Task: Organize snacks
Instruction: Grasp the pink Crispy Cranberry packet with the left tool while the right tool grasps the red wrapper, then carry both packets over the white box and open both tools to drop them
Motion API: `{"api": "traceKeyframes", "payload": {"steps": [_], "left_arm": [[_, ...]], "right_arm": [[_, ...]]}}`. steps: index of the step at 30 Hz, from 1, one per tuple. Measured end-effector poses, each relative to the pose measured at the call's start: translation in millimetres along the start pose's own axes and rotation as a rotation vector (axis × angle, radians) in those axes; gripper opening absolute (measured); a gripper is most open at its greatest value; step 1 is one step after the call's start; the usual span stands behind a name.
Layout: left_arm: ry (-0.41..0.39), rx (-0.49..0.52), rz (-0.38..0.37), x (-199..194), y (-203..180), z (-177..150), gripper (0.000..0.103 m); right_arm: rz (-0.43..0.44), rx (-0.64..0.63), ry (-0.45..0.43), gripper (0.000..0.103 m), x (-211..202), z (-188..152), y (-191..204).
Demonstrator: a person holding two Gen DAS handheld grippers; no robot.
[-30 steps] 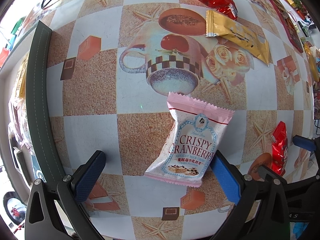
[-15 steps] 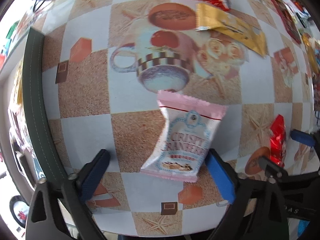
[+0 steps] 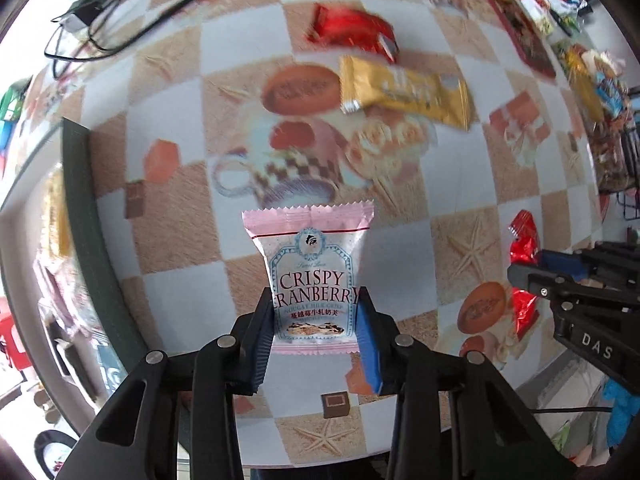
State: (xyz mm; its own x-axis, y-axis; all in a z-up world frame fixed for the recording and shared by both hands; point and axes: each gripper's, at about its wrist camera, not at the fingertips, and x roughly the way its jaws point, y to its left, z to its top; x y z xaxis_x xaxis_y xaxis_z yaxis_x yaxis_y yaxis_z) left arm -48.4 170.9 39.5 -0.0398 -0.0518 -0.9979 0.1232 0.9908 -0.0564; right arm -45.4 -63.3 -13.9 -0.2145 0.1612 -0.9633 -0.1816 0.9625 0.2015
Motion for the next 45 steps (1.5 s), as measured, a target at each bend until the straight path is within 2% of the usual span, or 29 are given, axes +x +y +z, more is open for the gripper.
{"api": "traceKeyframes", "payload": {"steps": [4, 13, 16, 20, 23, 24, 26, 34, 41, 45], "left_arm": [[-0.046, -0.011, -0.002, -21.4, 12.2, 19.3, 0.041], [-0.131, -0.034, -0.002, -57.1, 56.0, 39.4, 0.041], [-0.157, -0.053, -0.001, -60.3, 73.7, 23.6, 0.041], [-0.189, -0.084, 0.005, -66.9, 98.3, -33.5, 0.041], [-0.196, -0.122, 0.01, -69.6, 125.8, -52.8, 0.041], [-0.195, -0.137, 0.011, -70.4, 135.0, -57.0, 0.041], [-0.189, -0.171, 0.01, -69.5, 153.1, -62.4, 0.041], [-0.152, -0.265, 0.019, -55.7, 212.4, -94.7, 0.041], [-0.14, -0.307, 0.018, -46.5, 239.3, -110.4, 0.041], [-0.131, -0.304, 0.021, -41.0, 247.6, -113.4, 0.041]], "right_arm": [[0.023, 0.015, -0.029, 0.022, -14.5, 14.4, 7.4], [0.075, 0.027, -0.086, 0.022, -50.6, 53.1, 68.1], [0.09, 0.008, -0.096, 0.022, -58.2, 61.0, 96.6], [0.108, -0.028, -0.103, 0.022, -60.7, 67.6, 142.8], [0.119, -0.06, -0.103, 0.022, -61.1, 69.6, 176.5], [0.122, -0.076, -0.102, 0.022, -61.8, 72.6, 192.2], [0.123, -0.1, -0.105, 0.022, -50.6, 50.6, 207.0], [0.142, -0.202, -0.094, 0.022, -34.4, 51.7, 291.3], [0.152, -0.247, -0.068, 0.022, -16.5, 53.3, 344.5], [0.156, -0.24, -0.055, 0.022, -7.3, 53.9, 358.8]]}}
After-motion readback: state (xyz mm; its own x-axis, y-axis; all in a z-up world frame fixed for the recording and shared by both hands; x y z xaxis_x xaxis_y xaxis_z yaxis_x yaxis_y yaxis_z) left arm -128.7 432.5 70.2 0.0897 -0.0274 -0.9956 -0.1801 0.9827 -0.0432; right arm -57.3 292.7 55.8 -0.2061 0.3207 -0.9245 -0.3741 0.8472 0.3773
